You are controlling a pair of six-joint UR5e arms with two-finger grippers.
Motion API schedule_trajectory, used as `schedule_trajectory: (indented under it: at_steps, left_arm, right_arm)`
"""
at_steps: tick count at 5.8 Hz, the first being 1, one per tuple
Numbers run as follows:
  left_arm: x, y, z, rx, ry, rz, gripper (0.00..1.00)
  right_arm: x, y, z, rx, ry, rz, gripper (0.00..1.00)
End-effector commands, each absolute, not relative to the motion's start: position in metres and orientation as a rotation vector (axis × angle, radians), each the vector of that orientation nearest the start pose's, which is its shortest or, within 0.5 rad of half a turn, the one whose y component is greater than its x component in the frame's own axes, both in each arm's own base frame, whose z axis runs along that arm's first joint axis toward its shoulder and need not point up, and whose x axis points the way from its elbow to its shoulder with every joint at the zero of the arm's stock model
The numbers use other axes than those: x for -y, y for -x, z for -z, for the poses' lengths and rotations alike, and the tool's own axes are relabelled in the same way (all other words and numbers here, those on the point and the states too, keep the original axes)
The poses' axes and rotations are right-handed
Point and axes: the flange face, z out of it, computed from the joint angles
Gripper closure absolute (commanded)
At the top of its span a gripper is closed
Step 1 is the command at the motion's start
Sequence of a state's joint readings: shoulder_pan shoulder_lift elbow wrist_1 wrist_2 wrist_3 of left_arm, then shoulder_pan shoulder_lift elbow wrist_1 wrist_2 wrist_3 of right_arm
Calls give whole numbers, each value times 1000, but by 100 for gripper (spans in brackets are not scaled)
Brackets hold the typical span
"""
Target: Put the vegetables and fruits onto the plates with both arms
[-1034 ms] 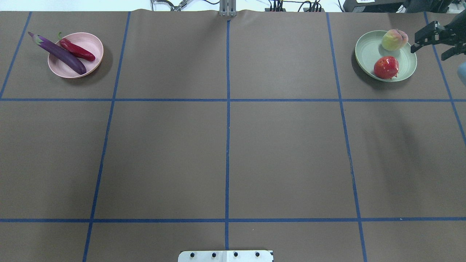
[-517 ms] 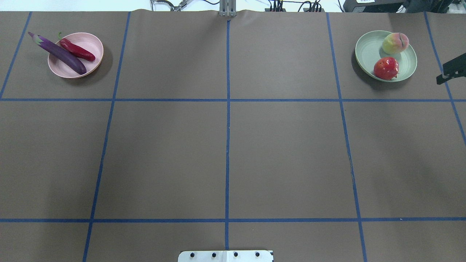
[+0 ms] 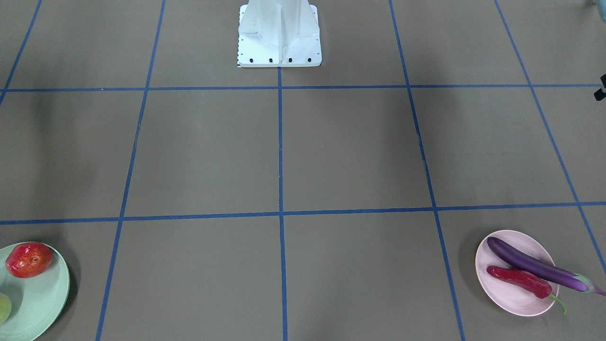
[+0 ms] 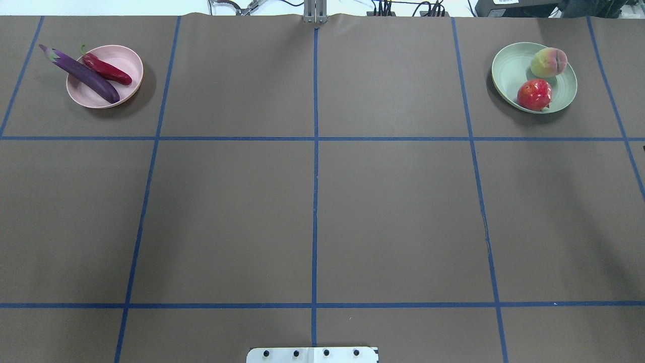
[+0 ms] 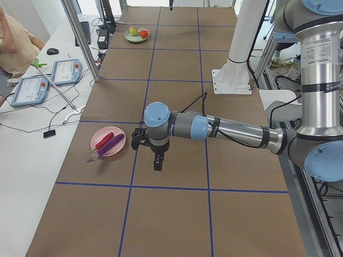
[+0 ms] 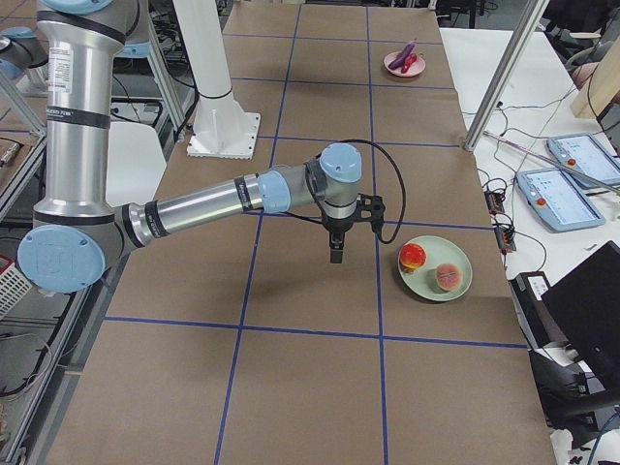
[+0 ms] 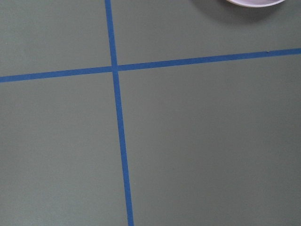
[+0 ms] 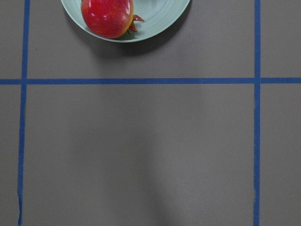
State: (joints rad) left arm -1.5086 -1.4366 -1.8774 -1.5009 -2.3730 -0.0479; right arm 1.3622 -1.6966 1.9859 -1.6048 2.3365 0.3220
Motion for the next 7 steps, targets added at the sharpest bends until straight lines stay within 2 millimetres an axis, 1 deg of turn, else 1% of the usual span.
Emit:
schedule_trajectory:
  at_steps: [1, 2, 3, 4, 5, 6, 7]
  left_arm:
    - [437, 41, -583, -808, -42, -30, 0]
    - [424, 43, -590, -807, -35, -28, 0]
    - [423, 43, -579, -807, -49, -30, 0]
    - [423, 42, -582, -803, -42, -29, 0]
    - [424, 42, -577, -807, -55, -37, 0]
    - [423, 42, -573, -807, -66, -47, 0]
    - [422, 42, -574, -802, -63, -45, 0]
  right_arm:
    - [433, 10, -519, 825, -45, -18, 0]
    - [435, 10, -512, 832, -57, -14, 0]
    - [438, 11, -510, 833, -63, -11, 0]
    - [439, 11, -509, 833, -65, -8, 0]
    - [440, 14, -511, 832, -61, -6, 0]
    - [454, 21, -502, 835, -73, 12, 0]
    - [464, 29, -500, 830, -77, 28, 0]
